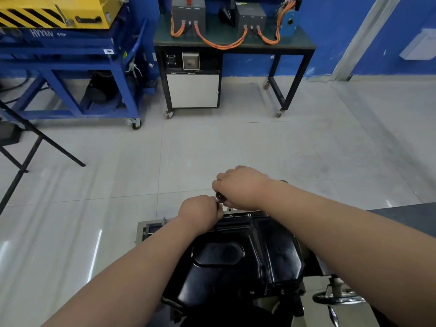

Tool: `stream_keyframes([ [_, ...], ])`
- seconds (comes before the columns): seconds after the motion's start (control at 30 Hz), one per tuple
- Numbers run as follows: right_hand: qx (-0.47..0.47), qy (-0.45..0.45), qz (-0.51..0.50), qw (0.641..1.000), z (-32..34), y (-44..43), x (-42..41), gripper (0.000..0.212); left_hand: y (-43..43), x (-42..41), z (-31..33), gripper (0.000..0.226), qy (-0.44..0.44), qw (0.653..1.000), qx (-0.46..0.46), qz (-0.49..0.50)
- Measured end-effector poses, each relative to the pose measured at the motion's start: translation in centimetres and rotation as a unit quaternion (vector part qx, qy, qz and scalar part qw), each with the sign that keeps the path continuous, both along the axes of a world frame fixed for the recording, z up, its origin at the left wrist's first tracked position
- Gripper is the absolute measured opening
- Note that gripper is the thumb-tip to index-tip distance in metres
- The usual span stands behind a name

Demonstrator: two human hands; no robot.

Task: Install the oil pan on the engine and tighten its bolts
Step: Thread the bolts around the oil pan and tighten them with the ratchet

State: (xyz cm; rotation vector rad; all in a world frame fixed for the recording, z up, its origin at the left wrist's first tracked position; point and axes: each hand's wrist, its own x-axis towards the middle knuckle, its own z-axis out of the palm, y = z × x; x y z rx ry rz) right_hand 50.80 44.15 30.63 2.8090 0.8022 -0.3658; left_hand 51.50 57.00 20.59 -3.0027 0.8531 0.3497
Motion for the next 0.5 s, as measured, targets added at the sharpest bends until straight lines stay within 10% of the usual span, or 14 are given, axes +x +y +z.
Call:
stream_keyframes([
  [0.3, -0.015, 0.012, -0.16, 0.987, -0.4, 1.5, -1.1, 0.048, -0.3, 0.2, 1.3, 0.016, 0.088, 0.994, -0.011, 0.057],
  [0.5, -0.015, -0.012, 0.013, 1.0, 0.2, 0.3, -0.8, 0.022, -0.5, 0.2, 0.8, 0.036, 0.022, 0.999, 0.002, 0.028],
])
